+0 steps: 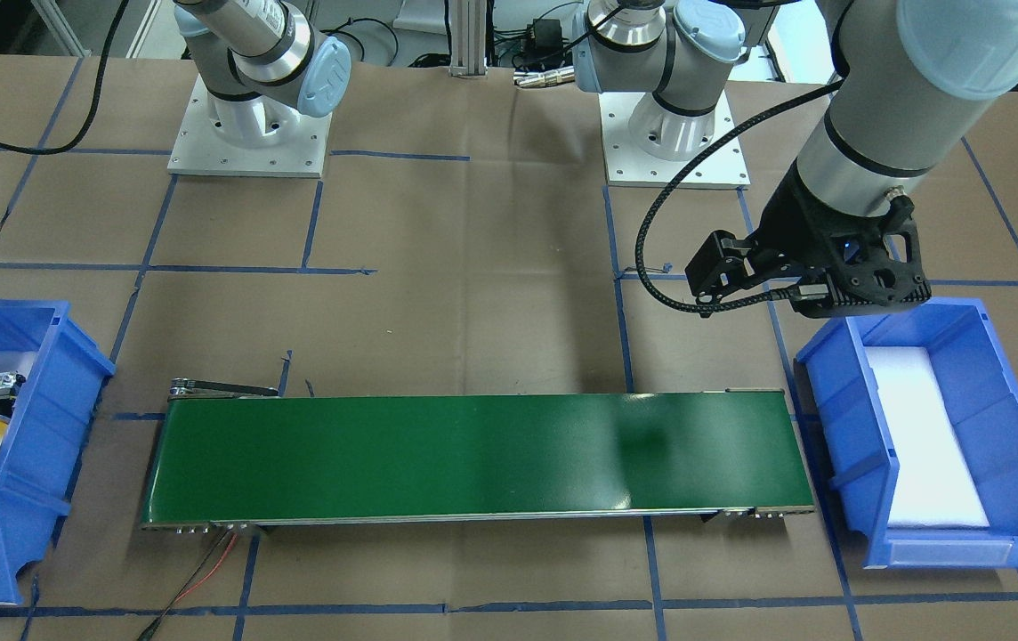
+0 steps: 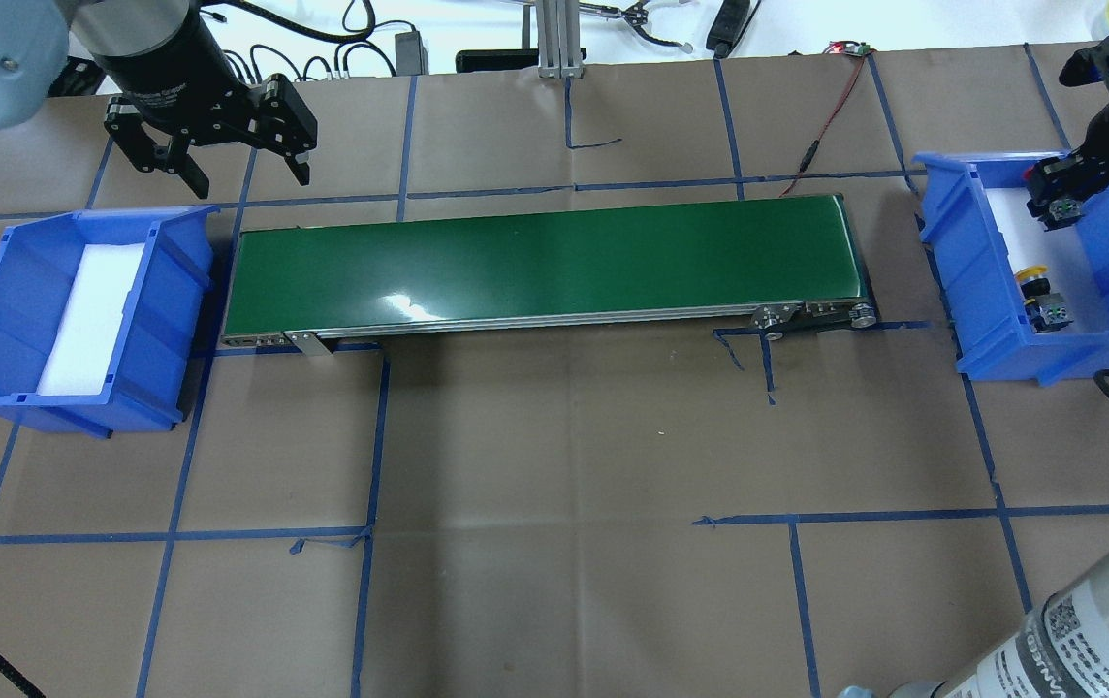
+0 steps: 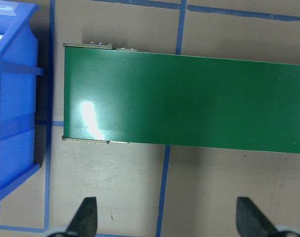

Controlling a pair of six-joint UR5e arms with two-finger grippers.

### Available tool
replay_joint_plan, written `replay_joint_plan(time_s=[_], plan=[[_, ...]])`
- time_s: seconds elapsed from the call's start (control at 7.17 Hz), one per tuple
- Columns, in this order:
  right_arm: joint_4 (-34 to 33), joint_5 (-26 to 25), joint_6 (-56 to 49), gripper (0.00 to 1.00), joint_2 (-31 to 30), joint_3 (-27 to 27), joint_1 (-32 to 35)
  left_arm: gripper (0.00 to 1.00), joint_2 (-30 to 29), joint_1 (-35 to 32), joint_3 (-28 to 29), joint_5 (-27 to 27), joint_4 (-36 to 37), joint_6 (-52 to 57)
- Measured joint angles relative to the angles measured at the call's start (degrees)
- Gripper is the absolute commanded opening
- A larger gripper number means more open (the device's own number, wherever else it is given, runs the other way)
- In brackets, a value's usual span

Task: Transport two buttons from left to right
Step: 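Place the red button beside the yellow one and open the right gripper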

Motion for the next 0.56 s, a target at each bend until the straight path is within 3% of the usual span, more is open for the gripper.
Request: replay_joint_plan(time_s=[0.28,0.42,0.56], plan=[[-0.37,0.37,0.30,0.09,2.01,0.46,0.00,0.99,0.00,0.00,-0.02,0.00,-0.01,0.00],[-0.39,0.40,0.48,0.38,2.41,0.87,0.00,0.99,0.00,0.00,0.00,0.00,-0.01,0.00],[-0.38,0.41,0.59,0.96,2.67,1.11,0.00,0.99,0.00,0.00,-0.01,0.00,-0.02,0.00]])
